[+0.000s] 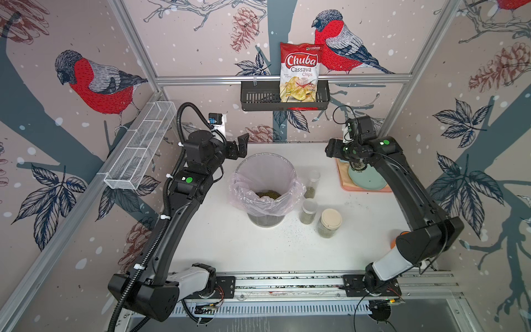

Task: Empty moldy mung beans from jars
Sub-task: Pick up the jar from the center of the board.

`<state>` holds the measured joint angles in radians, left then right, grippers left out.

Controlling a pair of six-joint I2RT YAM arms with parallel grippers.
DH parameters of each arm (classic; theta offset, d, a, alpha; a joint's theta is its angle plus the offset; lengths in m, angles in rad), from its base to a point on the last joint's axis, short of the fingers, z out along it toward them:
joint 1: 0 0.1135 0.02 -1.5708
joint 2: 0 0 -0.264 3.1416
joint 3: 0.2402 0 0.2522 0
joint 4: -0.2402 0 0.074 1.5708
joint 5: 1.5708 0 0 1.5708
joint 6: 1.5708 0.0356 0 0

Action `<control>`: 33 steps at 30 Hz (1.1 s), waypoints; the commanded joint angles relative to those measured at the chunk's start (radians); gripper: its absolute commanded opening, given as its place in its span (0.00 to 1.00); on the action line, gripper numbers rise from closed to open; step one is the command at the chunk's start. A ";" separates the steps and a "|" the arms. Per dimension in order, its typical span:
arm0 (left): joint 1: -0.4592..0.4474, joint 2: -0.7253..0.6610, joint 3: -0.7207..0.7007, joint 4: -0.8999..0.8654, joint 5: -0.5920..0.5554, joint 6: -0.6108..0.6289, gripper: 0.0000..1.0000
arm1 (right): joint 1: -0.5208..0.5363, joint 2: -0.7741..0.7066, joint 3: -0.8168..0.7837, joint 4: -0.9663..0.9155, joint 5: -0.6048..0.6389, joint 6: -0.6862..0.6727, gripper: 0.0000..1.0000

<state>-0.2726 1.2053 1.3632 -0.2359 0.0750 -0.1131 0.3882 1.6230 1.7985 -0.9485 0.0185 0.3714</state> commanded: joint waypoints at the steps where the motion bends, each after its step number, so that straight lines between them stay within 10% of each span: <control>1: 0.000 -0.014 -0.026 0.033 0.003 -0.012 0.99 | 0.043 0.026 0.006 -0.073 0.029 -0.018 0.79; 33: 0.018 -0.045 -0.088 0.043 -0.053 0.002 0.99 | 0.178 0.256 0.045 -0.164 0.109 -0.007 0.84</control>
<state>-0.2581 1.1603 1.2774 -0.2203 0.0231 -0.1051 0.5640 1.8713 1.8458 -1.1076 0.1120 0.3691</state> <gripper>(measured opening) 0.988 0.838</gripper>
